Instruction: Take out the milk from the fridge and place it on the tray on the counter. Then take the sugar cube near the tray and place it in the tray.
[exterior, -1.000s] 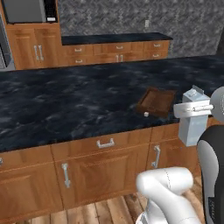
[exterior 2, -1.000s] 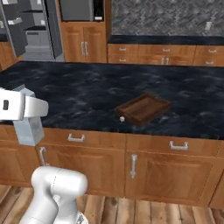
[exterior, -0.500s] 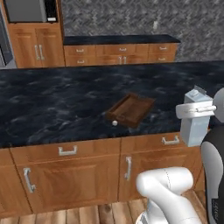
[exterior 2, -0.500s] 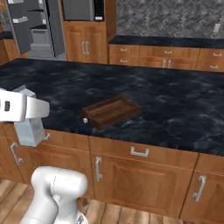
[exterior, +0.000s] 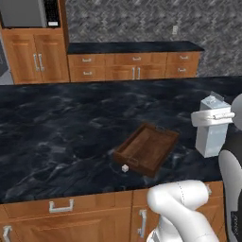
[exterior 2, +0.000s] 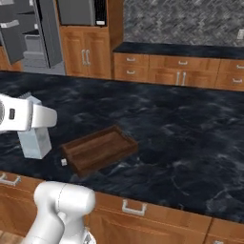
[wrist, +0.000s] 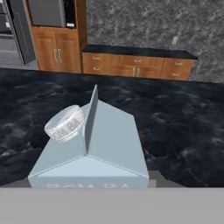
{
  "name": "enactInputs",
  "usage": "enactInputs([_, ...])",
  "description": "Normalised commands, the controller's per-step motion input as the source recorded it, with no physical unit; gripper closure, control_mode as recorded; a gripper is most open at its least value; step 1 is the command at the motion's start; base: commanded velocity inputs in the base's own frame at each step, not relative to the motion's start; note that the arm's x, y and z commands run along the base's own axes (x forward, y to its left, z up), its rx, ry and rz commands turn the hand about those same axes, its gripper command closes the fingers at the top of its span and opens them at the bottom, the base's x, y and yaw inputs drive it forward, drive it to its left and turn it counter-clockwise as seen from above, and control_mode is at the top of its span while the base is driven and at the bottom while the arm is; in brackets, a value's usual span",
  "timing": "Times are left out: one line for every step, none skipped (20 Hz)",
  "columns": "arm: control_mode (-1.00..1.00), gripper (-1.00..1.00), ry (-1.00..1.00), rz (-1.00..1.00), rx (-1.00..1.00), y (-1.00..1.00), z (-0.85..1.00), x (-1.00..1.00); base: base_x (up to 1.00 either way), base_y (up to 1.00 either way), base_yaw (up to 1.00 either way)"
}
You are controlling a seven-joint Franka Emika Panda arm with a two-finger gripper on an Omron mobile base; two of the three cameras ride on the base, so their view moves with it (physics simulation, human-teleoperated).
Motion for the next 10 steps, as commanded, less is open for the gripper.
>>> enactInputs([1.00, 1.00, 0.00, 0.00, 0.00, 0.00, 0.00, 0.00, 0.41, 0.00, 0.00])
enactInputs([1.00, 1.00, 0.00, 0.00, 0.00, 0.00, 0.00, 0.00, 0.41, 0.00, 0.00])
enactInputs([1.00, 1.00, 0.00, 0.00, 0.00, 0.00, 0.00, 0.00, 0.42, 0.00, 0.00])
enactInputs([1.00, 1.00, 0.00, 0.00, 0.00, 0.00, 0.00, 0.00, 0.43, 0.00, -0.09])
enactInputs([1.00, 1.00, 0.00, 0.00, 0.00, 0.00, 0.00, 0.00, 0.54, 0.00, -0.12])
enactInputs([1.00, 1.00, 0.00, 0.00, 0.00, 0.00, 0.00, 0.00, 0.61, 0.00, -0.12])
enactInputs([1.00, 1.00, 0.00, 0.00, 0.00, 0.00, 0.00, 0.00, 0.50, 0.00, -0.07])
enactInputs([1.00, 1.00, 0.00, 0.00, 0.00, 0.00, 0.00, 0.00, 0.44, 0.00, 0.00])
enactInputs([1.00, 1.00, 0.00, 0.00, 0.00, 0.00, 0.00, 0.00, 0.49, -0.15, 0.04])
enactInputs([1.00, 1.00, 0.00, 0.00, 0.00, 0.00, 0.00, 0.00, 0.17, -0.21, 0.16])
